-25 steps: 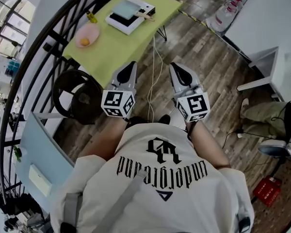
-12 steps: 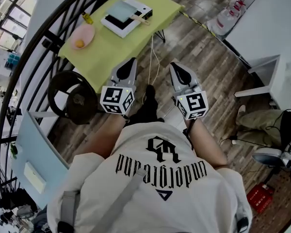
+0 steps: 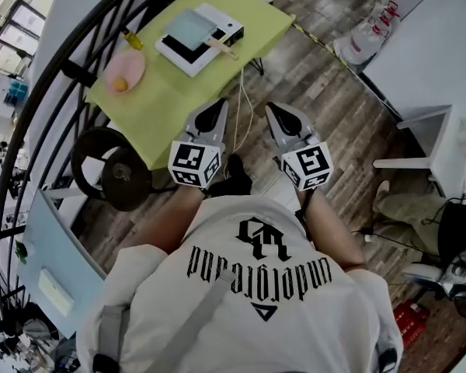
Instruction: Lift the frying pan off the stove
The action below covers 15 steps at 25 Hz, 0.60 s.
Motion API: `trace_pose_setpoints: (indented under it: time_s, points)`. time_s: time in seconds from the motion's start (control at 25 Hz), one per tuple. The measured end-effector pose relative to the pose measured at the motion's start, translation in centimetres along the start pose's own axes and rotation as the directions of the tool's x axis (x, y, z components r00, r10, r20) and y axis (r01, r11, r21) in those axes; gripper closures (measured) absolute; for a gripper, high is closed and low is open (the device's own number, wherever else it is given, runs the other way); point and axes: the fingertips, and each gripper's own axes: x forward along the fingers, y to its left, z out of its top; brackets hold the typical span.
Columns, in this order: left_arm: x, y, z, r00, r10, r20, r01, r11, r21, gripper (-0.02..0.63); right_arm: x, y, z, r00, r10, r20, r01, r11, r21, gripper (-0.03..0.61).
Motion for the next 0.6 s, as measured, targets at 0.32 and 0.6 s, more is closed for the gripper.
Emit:
trace_pose_setpoints:
  time_s: [0.32,0.6]
  points:
    - [6.6,7.1,2.2,1.0,0.007,0.007,-0.007,1.0,-0.024,0.607,10.0,-4.2,2.8,0.999,0.053,0.006,-0.053,0.998,-0.021,0.577]
    - [9.6,12.0,4.2,0.999,0.023,0.03,-0.022,0.999,-0.031,0.607,17.1,-5.5,4.1,0.992,0.127,0.004,-0.127,0.992,-0.023,0.577]
